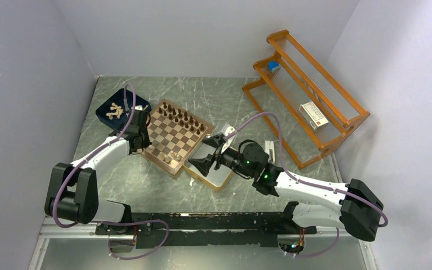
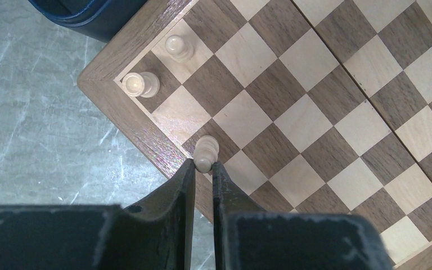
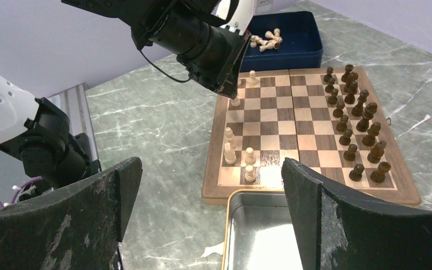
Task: Set up the chess pieces on the board
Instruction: Place the chess piece on the chessboard, then pick up the chess piece from the storage box.
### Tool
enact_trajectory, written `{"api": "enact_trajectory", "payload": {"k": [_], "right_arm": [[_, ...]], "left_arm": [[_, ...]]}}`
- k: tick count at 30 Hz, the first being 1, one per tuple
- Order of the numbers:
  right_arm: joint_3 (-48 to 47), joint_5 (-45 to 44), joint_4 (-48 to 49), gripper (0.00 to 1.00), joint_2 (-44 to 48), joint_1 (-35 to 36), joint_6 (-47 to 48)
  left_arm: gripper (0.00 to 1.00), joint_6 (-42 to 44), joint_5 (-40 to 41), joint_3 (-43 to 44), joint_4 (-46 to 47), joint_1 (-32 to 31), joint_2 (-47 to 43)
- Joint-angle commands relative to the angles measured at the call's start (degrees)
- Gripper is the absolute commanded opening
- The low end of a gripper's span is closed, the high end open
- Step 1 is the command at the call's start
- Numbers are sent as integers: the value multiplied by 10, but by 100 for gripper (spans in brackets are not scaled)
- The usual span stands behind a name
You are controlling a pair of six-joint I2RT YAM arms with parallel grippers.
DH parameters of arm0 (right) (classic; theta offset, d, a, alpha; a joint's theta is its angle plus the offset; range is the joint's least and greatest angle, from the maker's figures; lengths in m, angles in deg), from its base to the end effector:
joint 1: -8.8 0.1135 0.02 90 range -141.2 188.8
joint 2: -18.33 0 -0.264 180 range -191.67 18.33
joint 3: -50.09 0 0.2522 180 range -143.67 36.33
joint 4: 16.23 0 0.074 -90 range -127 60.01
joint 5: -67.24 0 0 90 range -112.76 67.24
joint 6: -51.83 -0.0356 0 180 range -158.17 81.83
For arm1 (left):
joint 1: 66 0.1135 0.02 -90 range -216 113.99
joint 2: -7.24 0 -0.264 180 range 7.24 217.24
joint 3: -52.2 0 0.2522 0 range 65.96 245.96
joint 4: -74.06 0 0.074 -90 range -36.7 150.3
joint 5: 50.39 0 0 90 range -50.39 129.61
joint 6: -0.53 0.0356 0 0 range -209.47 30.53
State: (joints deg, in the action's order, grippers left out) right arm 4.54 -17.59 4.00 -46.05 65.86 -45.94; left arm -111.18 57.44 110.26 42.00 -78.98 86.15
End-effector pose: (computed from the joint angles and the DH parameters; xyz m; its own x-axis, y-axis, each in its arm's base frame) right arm 0.1354 0.2149 0.2728 -0.1065 0.0833 -0.9908 -0.8785 0.4589 0.1330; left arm 0.2655 -0.0500 0.1967 -0.7347 -0.1920 -0.6506 -0.2561 0.9667 0.0038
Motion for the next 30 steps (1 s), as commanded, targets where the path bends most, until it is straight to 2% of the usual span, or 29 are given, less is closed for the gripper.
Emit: {"api": "enact_trajectory", "payload": {"k": [1, 7, 14, 17, 20, 25, 30], "right_arm": [[4, 3, 15, 100, 4, -2, -1], [7, -2, 12, 100, 11, -2, 2], [7, 4, 5, 100, 13, -2, -2], [8, 2, -1, 100, 23, -2, -2], [7, -21, -15, 100, 31, -2, -18], [-9, -119, -58, 100, 33, -2, -63], [-40, -175, -115, 100, 38, -2, -83]], "left_arm": [[17, -4, -5, -1, 0, -3, -3], [33, -1, -6, 9, -9, -3, -7], [45, 15, -15, 82, -59, -3, -42], [46, 41, 3, 120, -72, 5, -42], [45, 68, -9, 154, -69, 40, -25], [42, 90, -39, 213, -47, 117, 38], [41, 103, -40, 255, 1, 161, 112]]}}
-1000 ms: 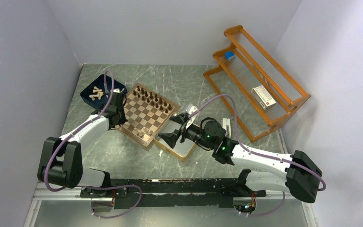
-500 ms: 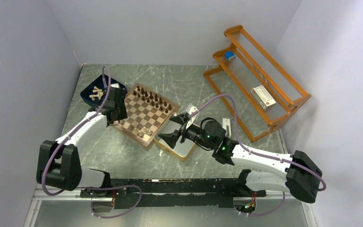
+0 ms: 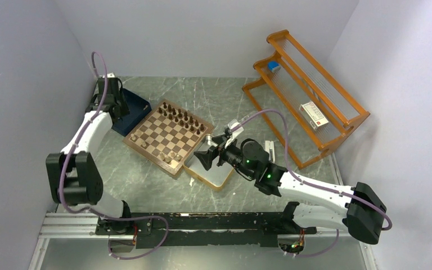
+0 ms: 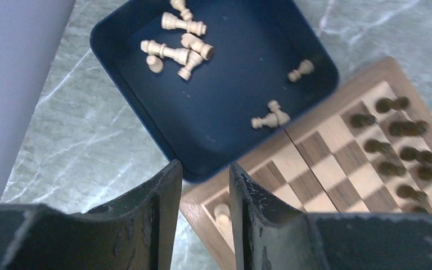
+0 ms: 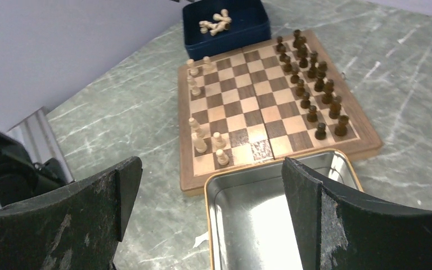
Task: Set up the chess pieces on the board
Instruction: Pick up the chess piece from the storage box.
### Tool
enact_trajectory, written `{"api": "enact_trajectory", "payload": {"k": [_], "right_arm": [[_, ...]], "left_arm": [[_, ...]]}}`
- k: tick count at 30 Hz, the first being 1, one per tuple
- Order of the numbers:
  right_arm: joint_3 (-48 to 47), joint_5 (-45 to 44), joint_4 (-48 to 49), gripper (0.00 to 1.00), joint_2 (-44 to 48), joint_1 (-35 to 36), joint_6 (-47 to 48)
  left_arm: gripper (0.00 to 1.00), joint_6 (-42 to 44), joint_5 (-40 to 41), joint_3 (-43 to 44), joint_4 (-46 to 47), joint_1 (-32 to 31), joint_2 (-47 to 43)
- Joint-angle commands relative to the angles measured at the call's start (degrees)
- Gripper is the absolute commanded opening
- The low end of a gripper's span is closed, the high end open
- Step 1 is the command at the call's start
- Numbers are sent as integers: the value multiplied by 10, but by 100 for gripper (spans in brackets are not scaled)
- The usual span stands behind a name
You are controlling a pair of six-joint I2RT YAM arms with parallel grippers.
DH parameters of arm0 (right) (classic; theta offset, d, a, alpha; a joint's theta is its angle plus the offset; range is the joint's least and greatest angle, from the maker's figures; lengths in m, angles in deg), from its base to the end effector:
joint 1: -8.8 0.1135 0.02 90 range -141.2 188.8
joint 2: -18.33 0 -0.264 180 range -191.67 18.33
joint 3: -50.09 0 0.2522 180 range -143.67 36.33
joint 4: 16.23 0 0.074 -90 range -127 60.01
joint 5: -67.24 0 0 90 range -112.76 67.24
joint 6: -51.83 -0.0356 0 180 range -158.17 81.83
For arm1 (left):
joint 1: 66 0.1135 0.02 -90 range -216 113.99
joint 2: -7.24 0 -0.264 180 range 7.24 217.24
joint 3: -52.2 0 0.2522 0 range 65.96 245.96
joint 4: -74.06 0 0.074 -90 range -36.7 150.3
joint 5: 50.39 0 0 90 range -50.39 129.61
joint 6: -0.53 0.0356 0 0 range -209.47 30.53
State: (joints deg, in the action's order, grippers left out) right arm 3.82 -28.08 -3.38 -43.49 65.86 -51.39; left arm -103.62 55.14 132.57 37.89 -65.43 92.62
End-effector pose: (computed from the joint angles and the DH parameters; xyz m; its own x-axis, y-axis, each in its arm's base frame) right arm 0.1374 0.2060 0.2734 -0.2045 0.1031 -0.9734 -0.7586 0.6118 0.2242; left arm 0.3314 0.0128 0.2833 -0.5868 -0.2414 -0.7729 -0.3656 0.9307 -0.0131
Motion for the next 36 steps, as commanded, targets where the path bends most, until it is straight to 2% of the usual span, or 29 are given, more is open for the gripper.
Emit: {"api": "enact_trajectory", "payload": {"k": [1, 6, 14, 23, 36], "right_arm": [[-35, -71, -44, 100, 13, -2, -29], [-44, -50, -47, 100, 9, -2, -20], [-51, -58, -50, 100, 3, -2, -8], [-71, -74, -51, 100, -16, -3, 12], [-78, -79, -55, 100, -29, -3, 17]], "left_arm": [[41, 40, -22, 44, 52, 30, 66], [39, 78, -36, 106, 65, 42, 160], [44, 93, -18, 161, 56, 51, 272], [49, 106, 3, 174, 68, 66, 323], [40, 103, -32, 192, 56, 71, 360]]}}
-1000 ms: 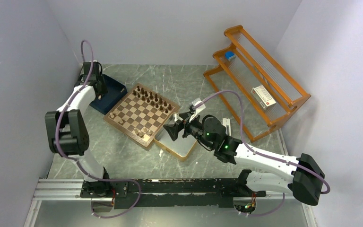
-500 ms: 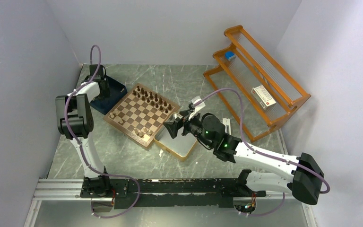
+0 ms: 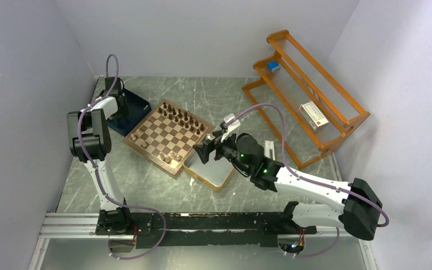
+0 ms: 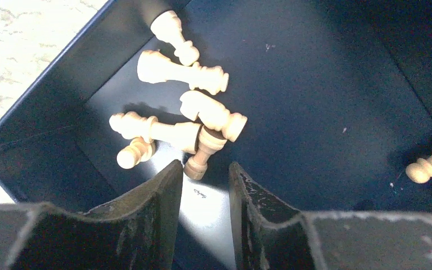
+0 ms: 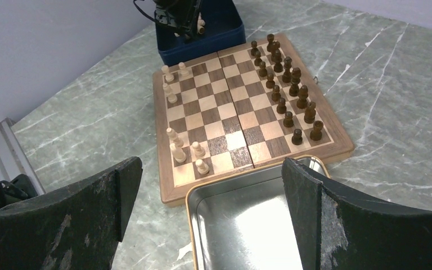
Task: Set up the chess pieces on the board
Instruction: Pick up the chess piece from the storage box.
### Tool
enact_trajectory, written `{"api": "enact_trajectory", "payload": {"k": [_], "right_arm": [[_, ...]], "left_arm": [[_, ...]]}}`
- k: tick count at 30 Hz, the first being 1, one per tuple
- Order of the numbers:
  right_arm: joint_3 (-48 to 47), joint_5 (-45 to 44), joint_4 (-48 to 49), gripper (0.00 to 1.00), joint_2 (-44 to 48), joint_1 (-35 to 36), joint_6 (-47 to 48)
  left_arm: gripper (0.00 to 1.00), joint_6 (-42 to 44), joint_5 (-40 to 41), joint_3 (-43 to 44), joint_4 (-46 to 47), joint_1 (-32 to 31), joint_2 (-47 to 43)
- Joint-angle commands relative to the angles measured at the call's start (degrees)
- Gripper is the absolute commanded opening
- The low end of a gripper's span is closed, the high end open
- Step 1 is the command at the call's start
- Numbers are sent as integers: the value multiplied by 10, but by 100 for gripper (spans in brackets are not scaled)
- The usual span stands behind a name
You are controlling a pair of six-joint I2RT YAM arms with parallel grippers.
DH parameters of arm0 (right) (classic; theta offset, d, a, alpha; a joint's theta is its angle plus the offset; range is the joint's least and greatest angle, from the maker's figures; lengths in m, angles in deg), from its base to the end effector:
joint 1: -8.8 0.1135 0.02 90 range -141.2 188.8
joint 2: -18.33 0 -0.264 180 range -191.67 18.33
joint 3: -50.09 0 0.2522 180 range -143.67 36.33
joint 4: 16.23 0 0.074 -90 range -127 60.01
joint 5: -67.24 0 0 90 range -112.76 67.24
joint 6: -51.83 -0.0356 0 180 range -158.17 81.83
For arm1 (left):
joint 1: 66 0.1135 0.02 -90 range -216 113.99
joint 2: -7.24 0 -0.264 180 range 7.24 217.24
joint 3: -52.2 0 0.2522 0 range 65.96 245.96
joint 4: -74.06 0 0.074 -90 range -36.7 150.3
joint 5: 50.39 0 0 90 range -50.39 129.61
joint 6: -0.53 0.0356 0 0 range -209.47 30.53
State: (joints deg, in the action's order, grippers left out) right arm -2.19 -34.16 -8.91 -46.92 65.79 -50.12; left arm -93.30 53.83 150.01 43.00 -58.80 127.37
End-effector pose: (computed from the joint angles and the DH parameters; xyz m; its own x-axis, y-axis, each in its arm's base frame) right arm 0.1495 0.2172 0.2859 -0.2005 0.0640 -0.9776 -0.6883 0.7009 0.1870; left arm 0.4459 0.0651 0.1590 -0.7767 -0.1634 -0.6083 -0.3195 0.9345 0.1569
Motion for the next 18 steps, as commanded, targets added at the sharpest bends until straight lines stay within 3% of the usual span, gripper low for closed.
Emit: {"api": "enact_trajectory", "payload": {"k": [1, 6, 18], "right_arm": [[-18, -25, -2, 100, 8, -2, 0], [-23, -46, -24, 100, 13, -3, -24], [-9, -8, -24, 100, 55, -2, -40]], "left_arm": [[37, -1, -25, 19, 2, 5, 14], [20, -22, -62, 23, -20, 4, 7], [14, -77, -112, 0, -4, 3, -43]]}}
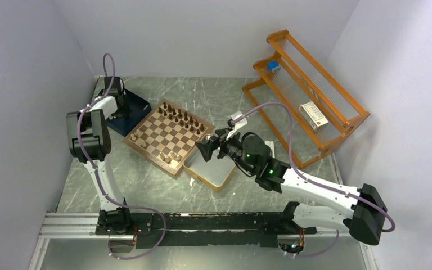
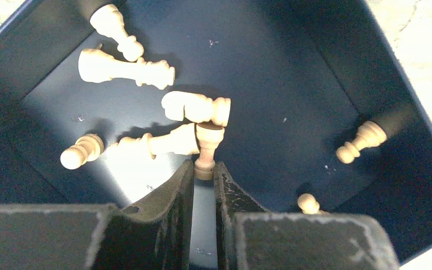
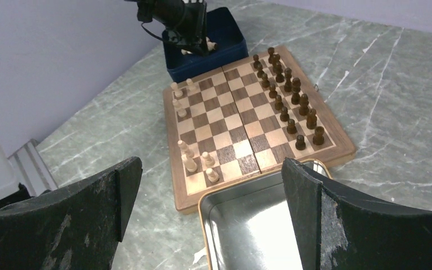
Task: Set up the chess pieces on the board
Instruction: Pick up the chess piece from the storage box.
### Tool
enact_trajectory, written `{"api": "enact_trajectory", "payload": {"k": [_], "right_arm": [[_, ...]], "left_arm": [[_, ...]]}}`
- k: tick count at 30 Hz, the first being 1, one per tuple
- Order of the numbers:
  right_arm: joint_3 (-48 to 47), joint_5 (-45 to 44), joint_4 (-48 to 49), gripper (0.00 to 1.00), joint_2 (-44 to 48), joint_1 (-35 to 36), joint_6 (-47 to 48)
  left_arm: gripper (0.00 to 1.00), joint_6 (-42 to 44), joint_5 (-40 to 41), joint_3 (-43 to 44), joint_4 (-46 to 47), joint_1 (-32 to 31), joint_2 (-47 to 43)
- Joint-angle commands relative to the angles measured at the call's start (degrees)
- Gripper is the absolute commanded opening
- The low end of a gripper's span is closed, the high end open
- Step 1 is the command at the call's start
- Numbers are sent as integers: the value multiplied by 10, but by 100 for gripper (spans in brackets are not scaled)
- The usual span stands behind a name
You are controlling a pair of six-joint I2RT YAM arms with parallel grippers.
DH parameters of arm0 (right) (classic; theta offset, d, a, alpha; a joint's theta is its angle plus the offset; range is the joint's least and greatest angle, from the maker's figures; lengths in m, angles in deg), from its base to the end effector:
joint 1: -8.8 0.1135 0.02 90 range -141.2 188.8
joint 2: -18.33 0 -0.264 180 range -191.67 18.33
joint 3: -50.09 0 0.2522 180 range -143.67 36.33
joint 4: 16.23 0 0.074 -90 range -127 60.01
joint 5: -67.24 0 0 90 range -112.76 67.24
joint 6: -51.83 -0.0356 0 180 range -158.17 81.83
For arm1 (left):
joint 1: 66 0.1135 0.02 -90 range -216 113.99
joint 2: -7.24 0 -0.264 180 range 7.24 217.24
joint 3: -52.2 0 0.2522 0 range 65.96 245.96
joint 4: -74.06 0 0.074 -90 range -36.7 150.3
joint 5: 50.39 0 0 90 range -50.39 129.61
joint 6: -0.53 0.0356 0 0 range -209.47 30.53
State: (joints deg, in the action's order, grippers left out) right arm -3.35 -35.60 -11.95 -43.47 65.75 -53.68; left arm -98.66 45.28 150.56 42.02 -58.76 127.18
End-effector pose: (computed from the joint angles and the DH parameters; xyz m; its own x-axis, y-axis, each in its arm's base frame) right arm 0.1447 0.2079 0.3018 -0.2236 0.1344 -0.9654 -0.6606 0.7074 0.2515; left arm 0.4471 0.0604 0.1614 -0.7591 -0.2566 -0.5982 -0.3087 0.9510 -0.0162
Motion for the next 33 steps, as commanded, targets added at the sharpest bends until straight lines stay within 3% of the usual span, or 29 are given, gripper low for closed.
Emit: {"api": "enact_trajectory", "payload": {"k": [1, 8, 33], "right_arm": [[0, 5, 2, 100, 23, -2, -5], [31, -6, 44, 100, 47, -2, -17], [5, 19, 32, 99, -11, -2, -29]], "left_arm": [[14, -26, -24, -8, 9, 2, -45], [14, -39, -18, -24, 27, 3, -68], [12, -59, -64, -26, -13, 6, -170]]}}
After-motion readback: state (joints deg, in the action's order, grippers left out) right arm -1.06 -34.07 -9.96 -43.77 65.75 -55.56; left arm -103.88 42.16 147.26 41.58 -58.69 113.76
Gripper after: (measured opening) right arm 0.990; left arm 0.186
